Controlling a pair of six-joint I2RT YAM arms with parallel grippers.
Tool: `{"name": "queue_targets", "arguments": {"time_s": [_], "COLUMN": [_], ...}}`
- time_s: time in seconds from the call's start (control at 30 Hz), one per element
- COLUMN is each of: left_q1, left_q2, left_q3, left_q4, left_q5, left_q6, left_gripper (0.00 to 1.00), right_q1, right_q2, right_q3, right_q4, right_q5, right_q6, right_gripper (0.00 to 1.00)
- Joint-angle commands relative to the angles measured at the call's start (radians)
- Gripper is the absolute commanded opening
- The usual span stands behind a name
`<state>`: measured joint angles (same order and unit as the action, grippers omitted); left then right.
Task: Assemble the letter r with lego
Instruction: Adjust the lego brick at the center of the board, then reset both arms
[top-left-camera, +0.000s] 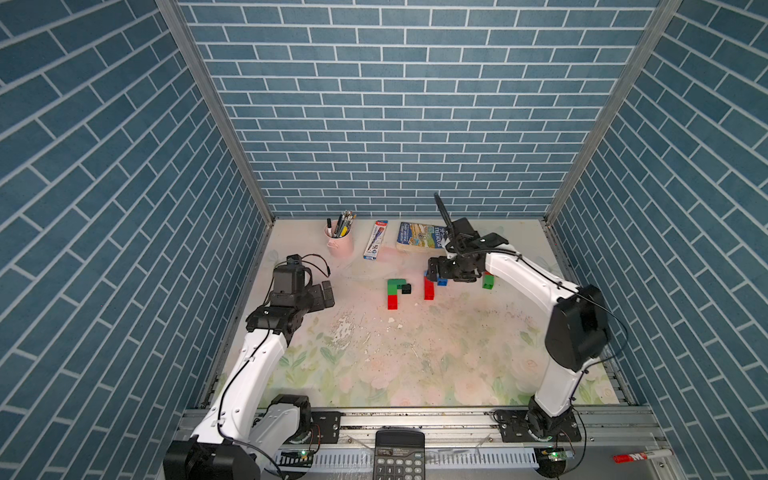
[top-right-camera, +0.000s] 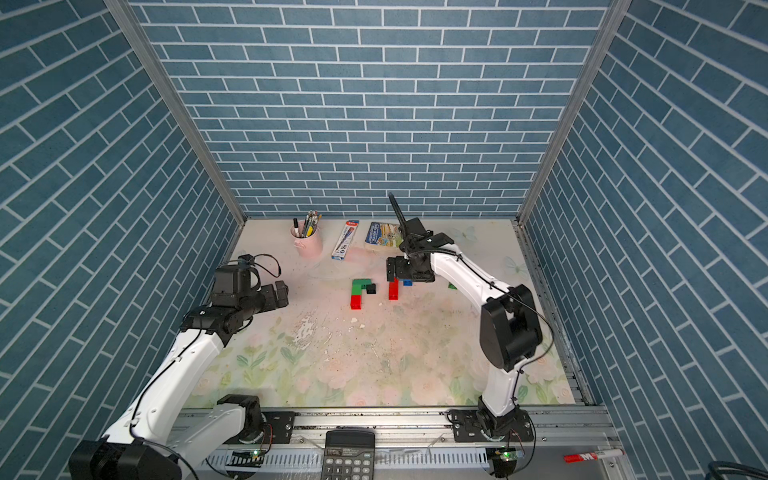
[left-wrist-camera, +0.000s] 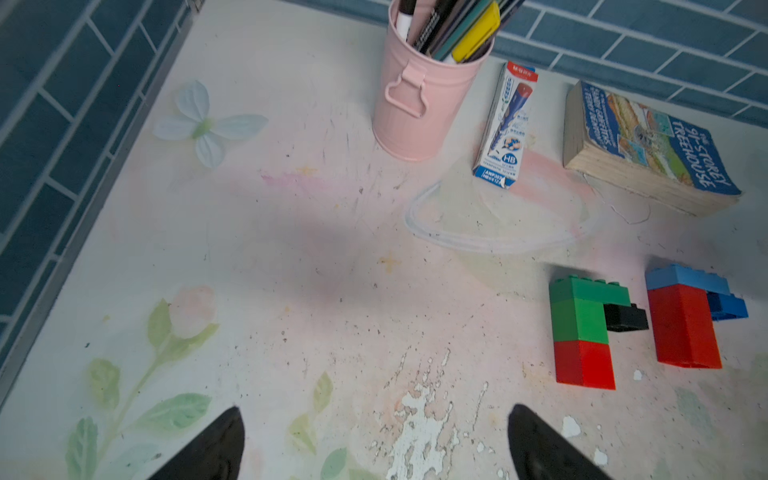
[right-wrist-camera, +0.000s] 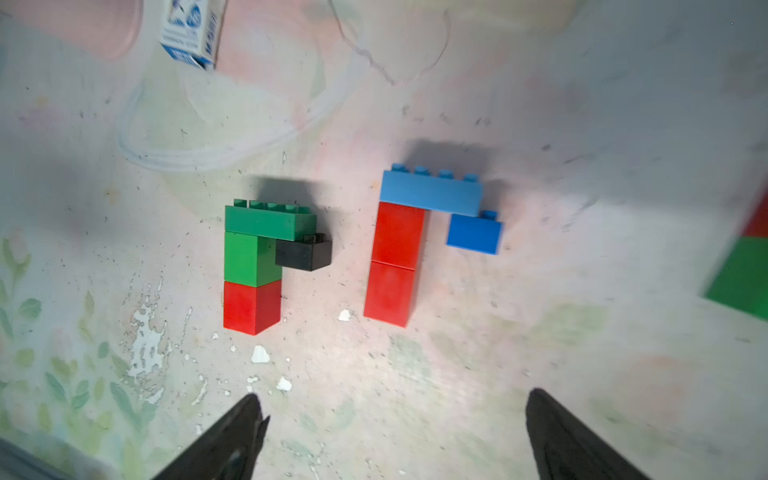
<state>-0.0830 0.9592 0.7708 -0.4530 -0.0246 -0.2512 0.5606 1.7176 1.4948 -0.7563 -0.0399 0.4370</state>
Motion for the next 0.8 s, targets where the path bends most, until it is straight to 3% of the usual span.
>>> {"name": "queue_targets", "arguments": {"time_s": [0.0,0.07,0.13,0.33,0.47,0.77], "left_q1": [0.006,0.006,0.006,0.006,0.006,0.005], "left_q2": [-0.044,-0.073,-0.097,-0.042,0.047,0.311], "left_q3": [-0.066,-0.131,-0.180,-0.288,-0.388,-0.395], "left_q4": [0.186,0.293,0.378,0.575,0.796,1.051], "left_q5": [-0.144,-0.174,-0.172,-0.134,-0.136,-0.124], "left_q6": [0.084,0.142,0.164,0.176,0.184,0.234], "left_gripper": [1.00,1.00,0.99,1.00,1.00,1.00], "right_q1": [-0.045,-0.112,-0.191,-0.270,-0.336,-0.408], "right_q2": [-0.180,-0.285,-0.362,-0.550,-0.560,-0.461], "right_q3": [-0.175,-0.340,-0.459,-0.773,-0.882,-1.003], "right_q4": [0.055,0.179,0.280,0.681,0.842,1.098], "right_q5": [0.302,0.358,0.331,0.391,0.367,0.305], "right_q6": [-0.113,-0.121,-0.154,-0.382,-0.419,-0.393], "right_gripper": [0.99,0.99,0.99,0.99,0.99,0.99]}}
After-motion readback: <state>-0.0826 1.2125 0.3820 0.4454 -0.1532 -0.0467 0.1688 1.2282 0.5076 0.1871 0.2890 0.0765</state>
